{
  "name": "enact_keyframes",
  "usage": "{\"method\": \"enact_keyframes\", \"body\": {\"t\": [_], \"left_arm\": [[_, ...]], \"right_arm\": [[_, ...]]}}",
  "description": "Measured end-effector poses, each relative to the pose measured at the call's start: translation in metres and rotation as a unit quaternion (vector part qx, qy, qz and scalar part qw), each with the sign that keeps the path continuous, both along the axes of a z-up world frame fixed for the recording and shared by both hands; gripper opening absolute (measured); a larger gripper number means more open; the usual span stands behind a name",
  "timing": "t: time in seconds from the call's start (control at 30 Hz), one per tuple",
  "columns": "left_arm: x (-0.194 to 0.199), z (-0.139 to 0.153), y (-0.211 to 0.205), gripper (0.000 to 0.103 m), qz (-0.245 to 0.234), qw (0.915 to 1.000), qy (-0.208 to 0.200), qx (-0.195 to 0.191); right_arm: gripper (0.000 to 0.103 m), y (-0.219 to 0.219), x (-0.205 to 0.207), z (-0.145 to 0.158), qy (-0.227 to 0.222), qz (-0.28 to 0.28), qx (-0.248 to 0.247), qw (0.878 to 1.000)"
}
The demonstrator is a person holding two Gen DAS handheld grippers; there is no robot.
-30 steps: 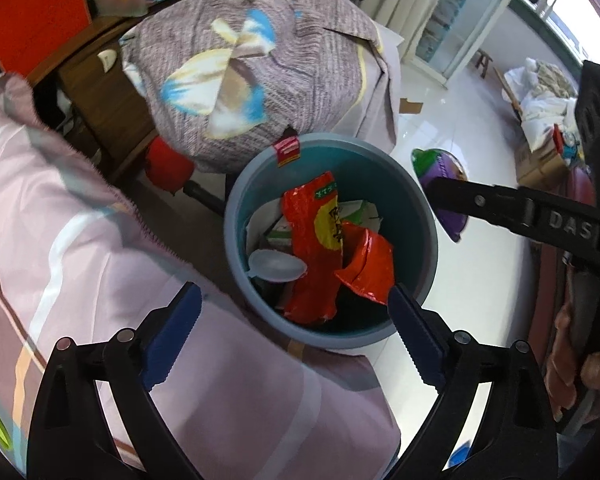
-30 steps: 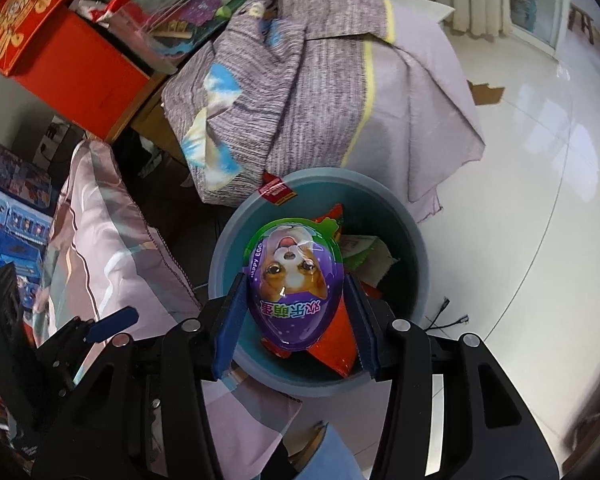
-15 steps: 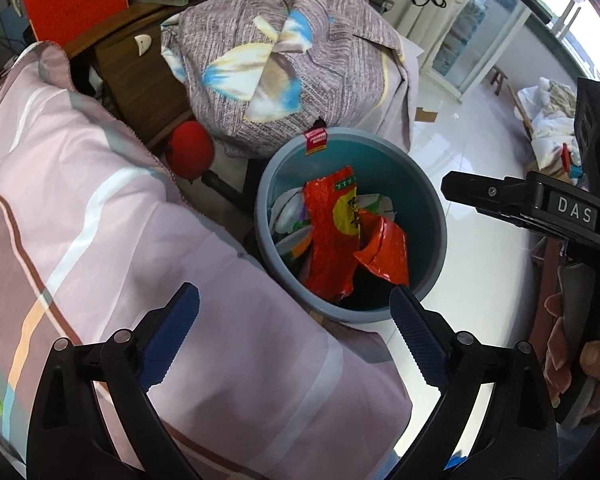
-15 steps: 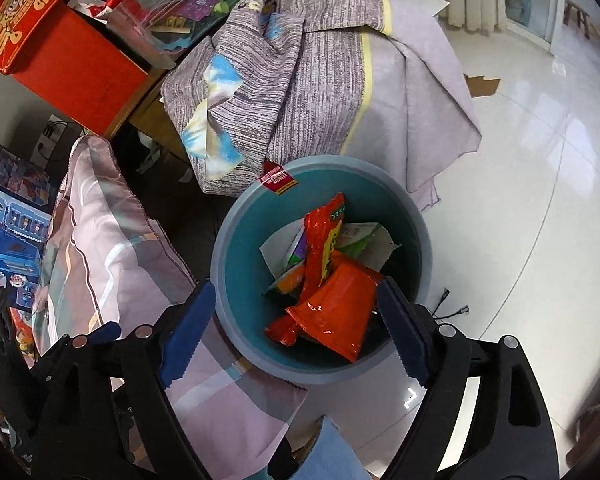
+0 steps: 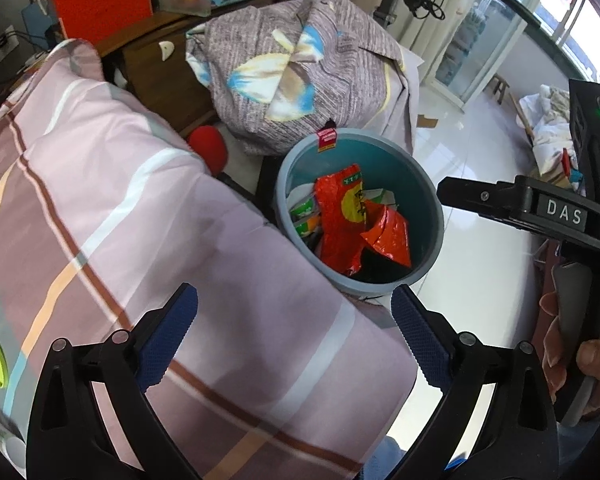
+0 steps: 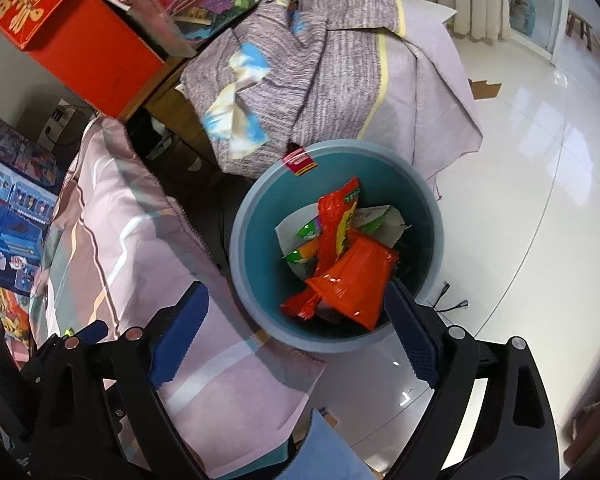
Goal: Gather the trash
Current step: 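Move both tools back over the bottle and lime-green lid on the table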
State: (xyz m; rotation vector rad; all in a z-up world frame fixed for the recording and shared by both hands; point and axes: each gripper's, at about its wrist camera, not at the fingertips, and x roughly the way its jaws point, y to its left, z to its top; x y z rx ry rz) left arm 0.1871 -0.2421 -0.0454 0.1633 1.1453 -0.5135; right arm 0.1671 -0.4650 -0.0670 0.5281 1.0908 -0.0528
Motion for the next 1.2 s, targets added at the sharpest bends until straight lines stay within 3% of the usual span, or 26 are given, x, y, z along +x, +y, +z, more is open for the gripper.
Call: {"method": "enact_keyframes", "body": {"t": [0.43,0.77,1.03,1.2], "left_arm": [[-0.021,0.010,0.067,0.098,0.031,0.9993,-0.016,-0.013],[-0.038,0.009,0.158,0.098,0.115,0.9926,-0.022,-0.031],[-0.060,0.012,0.248,0.098,0.210,0.9770,-0.035,-0.016],[-0.078,0.016,0.310,0.098,0.281,0.9587,-0.038,-0.022]], "right_arm": [[0.090,0.068,-0.009,0.011,-0.013,0.033,-0.002,0.999],[0.091,0.158,-0.005,0.014,-0.017,0.116,-0.002,0.993],[0.091,0.239,-0.003,0.011,-0.006,0.196,-0.027,0.980],[0.090,0.292,-0.001,0.010,0.007,0.248,-0.043,0.968]]}}
